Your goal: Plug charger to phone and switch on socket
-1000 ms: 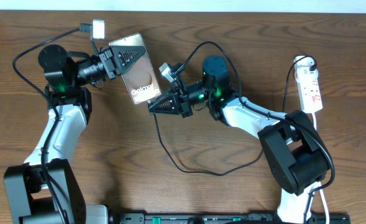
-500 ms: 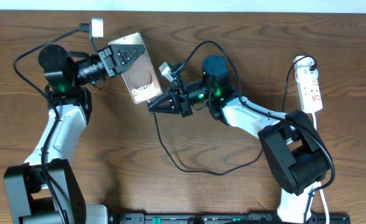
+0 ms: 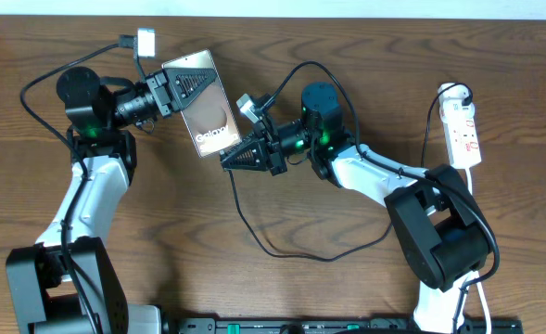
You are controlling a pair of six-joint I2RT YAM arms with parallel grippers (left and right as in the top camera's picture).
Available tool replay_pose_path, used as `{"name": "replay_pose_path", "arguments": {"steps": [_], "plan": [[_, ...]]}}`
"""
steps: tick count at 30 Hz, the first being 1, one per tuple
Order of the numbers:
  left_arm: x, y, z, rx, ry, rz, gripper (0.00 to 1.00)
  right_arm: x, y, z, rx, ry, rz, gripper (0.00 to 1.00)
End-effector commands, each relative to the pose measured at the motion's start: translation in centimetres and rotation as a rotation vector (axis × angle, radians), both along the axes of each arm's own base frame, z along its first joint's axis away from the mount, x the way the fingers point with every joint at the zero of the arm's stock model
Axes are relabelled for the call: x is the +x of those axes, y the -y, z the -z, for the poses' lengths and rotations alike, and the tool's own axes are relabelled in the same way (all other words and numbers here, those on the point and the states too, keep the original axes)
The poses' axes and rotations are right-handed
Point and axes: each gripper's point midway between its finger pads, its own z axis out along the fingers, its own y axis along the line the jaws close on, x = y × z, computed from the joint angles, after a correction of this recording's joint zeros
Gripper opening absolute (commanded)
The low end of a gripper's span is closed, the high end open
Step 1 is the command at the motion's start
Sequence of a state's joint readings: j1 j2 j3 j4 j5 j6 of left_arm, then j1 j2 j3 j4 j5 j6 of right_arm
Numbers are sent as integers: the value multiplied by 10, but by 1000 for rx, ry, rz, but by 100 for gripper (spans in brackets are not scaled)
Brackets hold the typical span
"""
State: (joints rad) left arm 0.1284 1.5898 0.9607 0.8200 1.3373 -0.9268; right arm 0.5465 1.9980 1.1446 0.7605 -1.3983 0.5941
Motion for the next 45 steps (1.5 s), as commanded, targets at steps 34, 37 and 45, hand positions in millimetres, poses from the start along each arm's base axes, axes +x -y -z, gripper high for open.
{"name": "replay_pose_path", "arguments": {"steps": [34, 37, 45], "plan": [[-4, 2, -4, -21, -42, 27, 7, 13, -7, -12, 15, 33, 75, 1], [-4, 2, -4, -24, -50, 28, 7, 13, -7, -12, 15, 33, 75, 1], [-10, 5, -3, -12, -34, 66, 7, 17, -8, -13, 7, 8, 103, 1]]}}
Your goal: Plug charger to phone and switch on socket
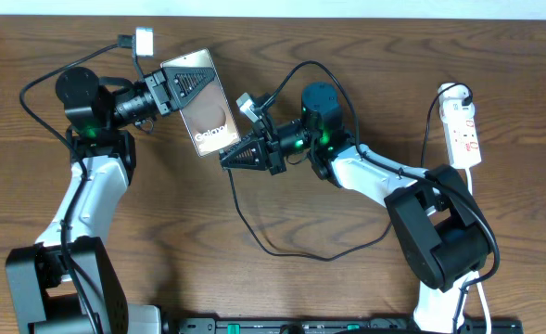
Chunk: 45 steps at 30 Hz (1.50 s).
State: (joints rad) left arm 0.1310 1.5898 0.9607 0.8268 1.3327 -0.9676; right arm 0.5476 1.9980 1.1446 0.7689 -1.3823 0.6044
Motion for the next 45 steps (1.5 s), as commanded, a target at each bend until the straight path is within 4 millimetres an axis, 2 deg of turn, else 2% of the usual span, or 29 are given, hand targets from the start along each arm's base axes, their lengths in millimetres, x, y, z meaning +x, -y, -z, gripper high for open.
{"name": "replay_pose_path", "arguments": {"steps": [1, 6, 19, 31, 45], "plan": [[-12, 6, -2, 6, 0, 78, 8, 16, -6, -14, 10, 8, 92, 1], [-14, 7, -2, 8, 3, 89, 7, 20, -5, -20, 14, -23, 112, 1], [-20, 9, -1, 23, 30, 124, 7, 31, -6, -20, -1, -87, 170, 1], [-27, 26, -1, 26, 38, 175, 7, 33, -6, -27, 30, -48, 183, 1], [-39, 29, 1, 43, 66, 250, 8, 35, -5, -39, 71, -12, 195, 1]]}}
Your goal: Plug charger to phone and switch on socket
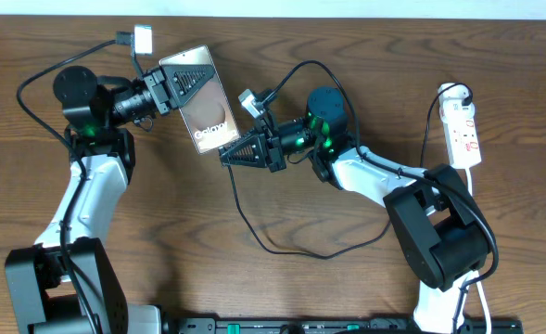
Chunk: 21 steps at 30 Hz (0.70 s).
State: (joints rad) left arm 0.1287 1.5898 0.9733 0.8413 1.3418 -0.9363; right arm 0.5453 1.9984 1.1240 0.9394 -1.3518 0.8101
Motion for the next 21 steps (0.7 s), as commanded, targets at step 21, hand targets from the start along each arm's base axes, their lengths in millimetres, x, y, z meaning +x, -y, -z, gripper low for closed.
{"name": "replay_pose_path", "arguments": {"steps": [21], "plan": [[-34, 27, 16, 34, 18, 199, 7, 47, -6, -41, 108, 73, 259, 1]]}}
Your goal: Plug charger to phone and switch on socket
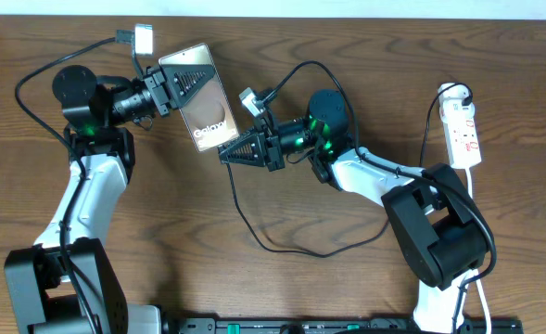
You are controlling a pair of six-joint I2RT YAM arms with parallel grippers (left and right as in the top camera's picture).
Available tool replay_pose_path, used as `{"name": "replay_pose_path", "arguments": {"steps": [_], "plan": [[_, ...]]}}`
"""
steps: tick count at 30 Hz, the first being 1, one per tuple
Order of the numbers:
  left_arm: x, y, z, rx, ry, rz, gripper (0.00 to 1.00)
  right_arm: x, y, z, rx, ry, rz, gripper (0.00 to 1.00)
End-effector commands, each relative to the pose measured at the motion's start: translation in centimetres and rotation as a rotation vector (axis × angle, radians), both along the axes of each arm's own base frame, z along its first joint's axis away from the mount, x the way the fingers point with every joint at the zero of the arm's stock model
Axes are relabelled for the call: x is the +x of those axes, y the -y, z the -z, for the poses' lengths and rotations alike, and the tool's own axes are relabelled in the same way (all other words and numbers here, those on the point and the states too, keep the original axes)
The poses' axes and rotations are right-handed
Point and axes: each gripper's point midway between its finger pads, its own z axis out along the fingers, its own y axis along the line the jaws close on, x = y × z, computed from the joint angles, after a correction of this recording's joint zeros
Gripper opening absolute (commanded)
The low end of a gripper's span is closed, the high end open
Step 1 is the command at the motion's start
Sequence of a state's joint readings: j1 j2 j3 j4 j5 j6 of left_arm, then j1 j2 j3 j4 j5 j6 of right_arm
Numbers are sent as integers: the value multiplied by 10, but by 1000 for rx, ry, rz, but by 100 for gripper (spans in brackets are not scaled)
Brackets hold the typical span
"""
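The phone (206, 111), its screen lit and facing up, is tilted over the table's back left. My left gripper (185, 85) is shut on its upper part. My right gripper (224, 156) points left at the phone's lower edge and is shut on the plug end of the black charger cable (254, 232); the plug itself is too small to make out. The cable hangs from that gripper and loops across the table. The white power socket strip (463, 130) lies at the far right, away from both grippers.
The wooden table (161, 241) carries the cable's loop at centre front. A white lead (476, 186) runs from the strip toward the front right, past my right arm's base. A black rail lies along the front edge.
At first my left gripper held the phone tilted at the back left, with my right gripper holding the cable end at its lower corner. Over the following moments the phone shifted slightly up and left and the right gripper followed, staying at the phone's lower edge.
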State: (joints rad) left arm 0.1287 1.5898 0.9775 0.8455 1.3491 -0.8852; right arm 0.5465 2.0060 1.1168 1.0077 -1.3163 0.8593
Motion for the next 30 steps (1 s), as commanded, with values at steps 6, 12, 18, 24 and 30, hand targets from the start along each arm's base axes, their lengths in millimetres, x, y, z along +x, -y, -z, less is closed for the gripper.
{"name": "replay_pose_path", "arguments": {"steps": [6, 12, 18, 24, 30], "plan": [[-34, 27, 18, 17, -38, 195, 7, 44, -4, -40, 100, 84, 240, 1], [-35, 27, 18, 18, -38, 202, 7, 44, -4, -40, 100, 84, 240, 1], [-36, 27, 18, 19, -38, 206, 7, 46, -2, -40, 98, 76, 245, 1], [-34, 27, 18, 18, -37, 199, 7, 46, -1, -40, 94, 62, 238, 1], [-33, 27, 18, 17, -37, 190, 7, 47, 1, -39, 89, 49, 234, 2]]}}
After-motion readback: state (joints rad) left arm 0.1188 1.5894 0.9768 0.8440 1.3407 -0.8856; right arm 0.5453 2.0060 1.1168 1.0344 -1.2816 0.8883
